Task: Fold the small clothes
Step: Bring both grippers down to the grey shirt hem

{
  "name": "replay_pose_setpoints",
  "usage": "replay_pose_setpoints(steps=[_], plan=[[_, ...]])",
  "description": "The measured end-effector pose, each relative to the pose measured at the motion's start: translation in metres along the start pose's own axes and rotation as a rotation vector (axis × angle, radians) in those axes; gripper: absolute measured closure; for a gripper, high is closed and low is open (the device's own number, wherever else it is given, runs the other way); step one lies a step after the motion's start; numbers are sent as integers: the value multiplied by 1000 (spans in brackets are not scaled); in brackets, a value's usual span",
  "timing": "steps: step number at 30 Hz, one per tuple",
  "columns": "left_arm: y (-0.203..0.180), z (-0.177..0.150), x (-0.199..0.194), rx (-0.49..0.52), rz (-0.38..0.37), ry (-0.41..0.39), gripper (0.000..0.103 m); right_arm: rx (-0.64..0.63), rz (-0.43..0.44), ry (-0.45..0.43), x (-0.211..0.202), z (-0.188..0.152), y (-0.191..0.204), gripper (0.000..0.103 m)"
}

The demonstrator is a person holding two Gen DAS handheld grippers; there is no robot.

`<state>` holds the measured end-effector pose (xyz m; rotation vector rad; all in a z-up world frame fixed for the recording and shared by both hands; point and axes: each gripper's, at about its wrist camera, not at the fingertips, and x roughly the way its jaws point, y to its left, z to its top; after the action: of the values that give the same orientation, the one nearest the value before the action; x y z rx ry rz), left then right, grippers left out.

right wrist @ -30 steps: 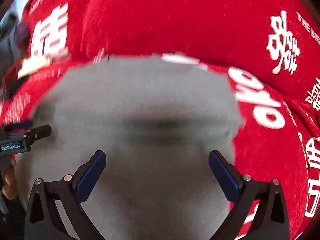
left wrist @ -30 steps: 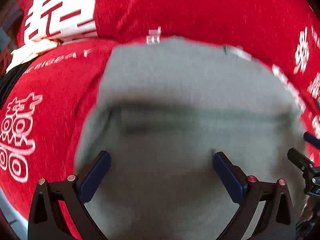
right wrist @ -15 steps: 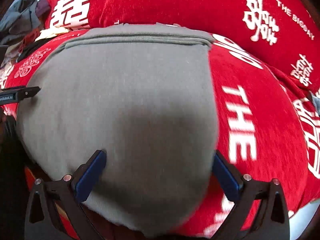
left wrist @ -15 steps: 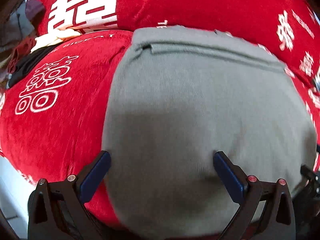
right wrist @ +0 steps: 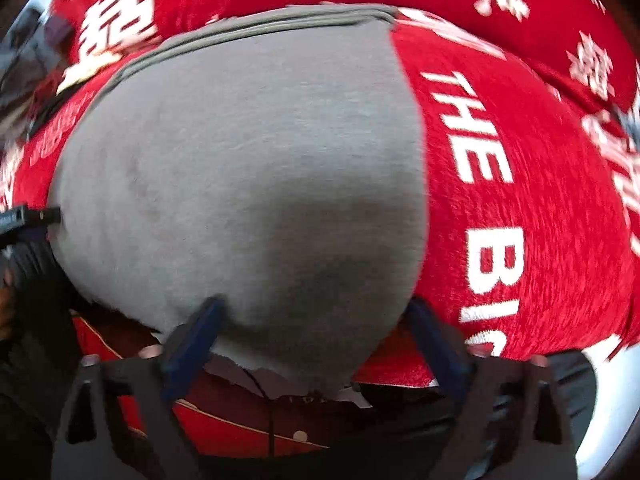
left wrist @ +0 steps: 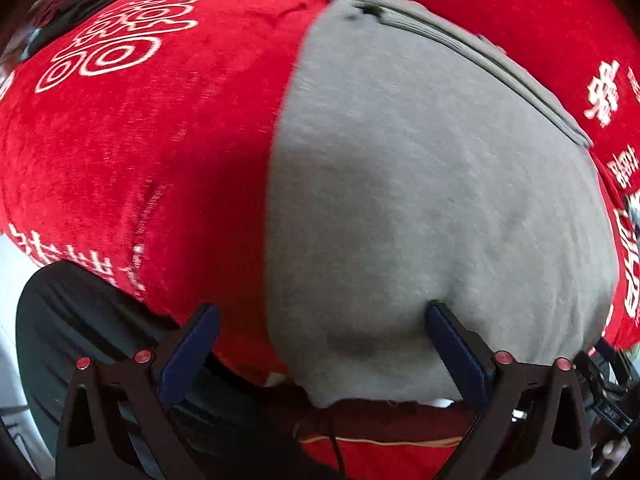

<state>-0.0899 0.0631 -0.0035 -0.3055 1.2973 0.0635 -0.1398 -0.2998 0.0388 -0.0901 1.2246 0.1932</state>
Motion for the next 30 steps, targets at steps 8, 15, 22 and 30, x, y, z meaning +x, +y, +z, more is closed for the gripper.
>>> replay_pose_setpoints(steps=[8, 15, 22, 30], plan=[[-10, 11, -28, 63, -85, -68, 90, 61, 172, -70, -23, 2, -18, 90], [2, 18, -18, 2, -122, -35, 89, 106, 262, -51, -14, 4, -27, 84], [7, -18, -6, -88, -143, 6, 19, 92, 293, -33, -10, -11, -24, 48], [-35, -22, 46, 21, -124, 237, 31, 12, 184, -27, -7, -10, -2, 47]])
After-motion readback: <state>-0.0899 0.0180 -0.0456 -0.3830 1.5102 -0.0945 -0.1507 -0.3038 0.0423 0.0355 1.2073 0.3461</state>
